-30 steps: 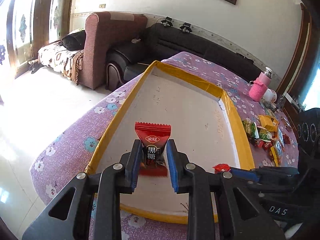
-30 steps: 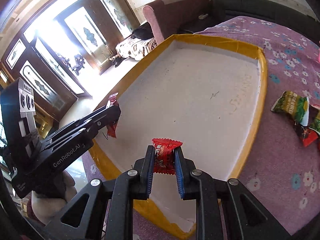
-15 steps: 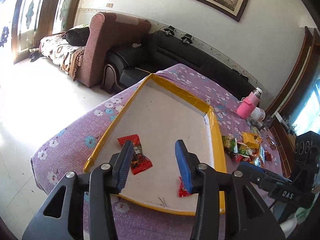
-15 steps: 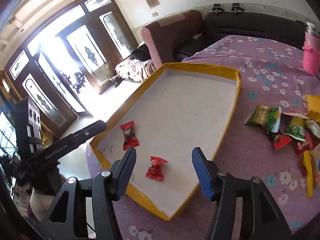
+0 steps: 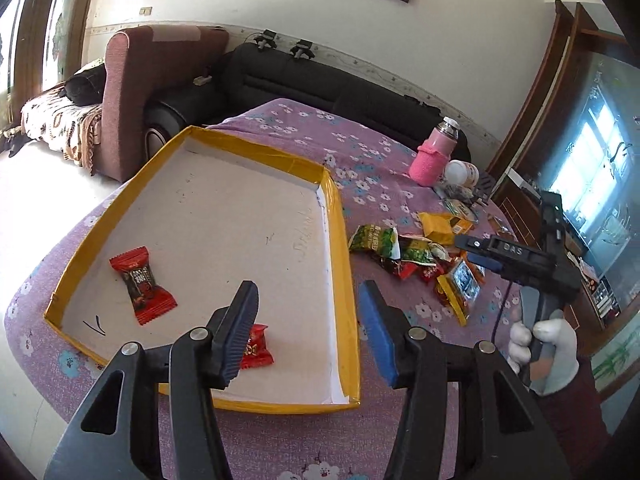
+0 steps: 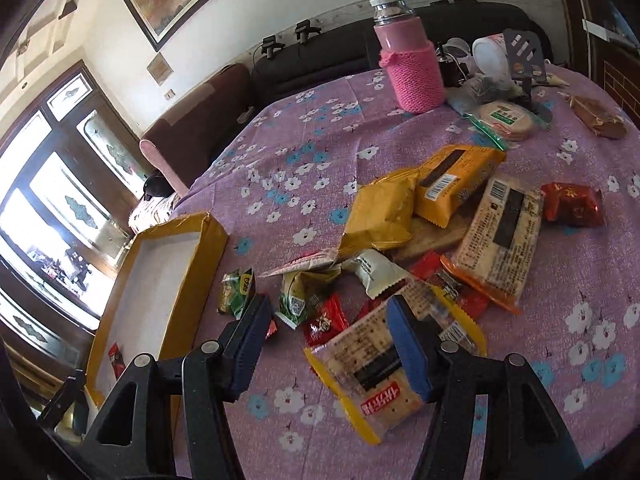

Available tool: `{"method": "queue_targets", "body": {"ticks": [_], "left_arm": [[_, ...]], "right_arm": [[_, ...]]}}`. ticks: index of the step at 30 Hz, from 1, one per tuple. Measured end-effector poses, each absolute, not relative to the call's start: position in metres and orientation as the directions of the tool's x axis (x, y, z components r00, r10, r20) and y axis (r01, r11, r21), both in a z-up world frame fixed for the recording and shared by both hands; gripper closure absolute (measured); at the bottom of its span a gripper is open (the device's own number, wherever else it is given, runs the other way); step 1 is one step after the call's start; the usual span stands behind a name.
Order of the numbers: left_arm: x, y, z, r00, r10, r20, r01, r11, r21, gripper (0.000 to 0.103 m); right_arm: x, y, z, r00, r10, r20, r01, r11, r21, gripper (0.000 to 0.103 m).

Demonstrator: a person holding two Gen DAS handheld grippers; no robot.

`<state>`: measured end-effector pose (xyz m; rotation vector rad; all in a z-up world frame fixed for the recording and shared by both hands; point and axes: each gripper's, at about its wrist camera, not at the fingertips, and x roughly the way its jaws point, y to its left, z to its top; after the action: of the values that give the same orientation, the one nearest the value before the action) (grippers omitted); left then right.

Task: Organize snacks
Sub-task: 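Grasp a cracker pack with the right gripper while the left gripper grasps a green snack pack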

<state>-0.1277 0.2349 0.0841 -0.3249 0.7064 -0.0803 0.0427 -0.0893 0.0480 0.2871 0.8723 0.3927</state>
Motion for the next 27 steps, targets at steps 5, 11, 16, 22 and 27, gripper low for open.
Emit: {"method": "queue_targets", "body": {"ticks": [5,11,16,22,27], "left_arm": [[-0.127,0.235,0.084,0.754,-0.179,-0.632,-0.04,0.948,-0.317,0.052],[-0.127,0.24,0.081,0.752,-0.175,-0.636,-0.053,0.945,-0.322,0.052],[-0.127,0.237,0.08,0.75,-0.192,-0.633,-0.043,0.941,-0.336,0.052],[-0.129,0.224,0.082,0.746,-0.215,-0.631,-0.007,0.944,-0.329,0.052],[-0.128,0.204,0.08,0.727,-0.258,-0.637,0.058,0.946,-0.318,0.052]], "right_arm": [[0.067,-0.039,0.027,0.521,0.38,-0.764,-0.219,0.925,0.311,0.051],[0.065,-0.023,0.009,0.471,0.356,-0.807,-0.226,0.933,0.28,0.075],[0.025,-0.023,0.011,0.359,0.445,-0.82,-0.319,0.884,0.34,0.083],[-0.025,-0.054,0.022,0.258,0.624,-0.737,-0.376,0.768,0.519,0.079],[-0.027,-0.114,0.048,0.463,0.552,-0.693,-0.28,0.833,0.477,0.041]]}}
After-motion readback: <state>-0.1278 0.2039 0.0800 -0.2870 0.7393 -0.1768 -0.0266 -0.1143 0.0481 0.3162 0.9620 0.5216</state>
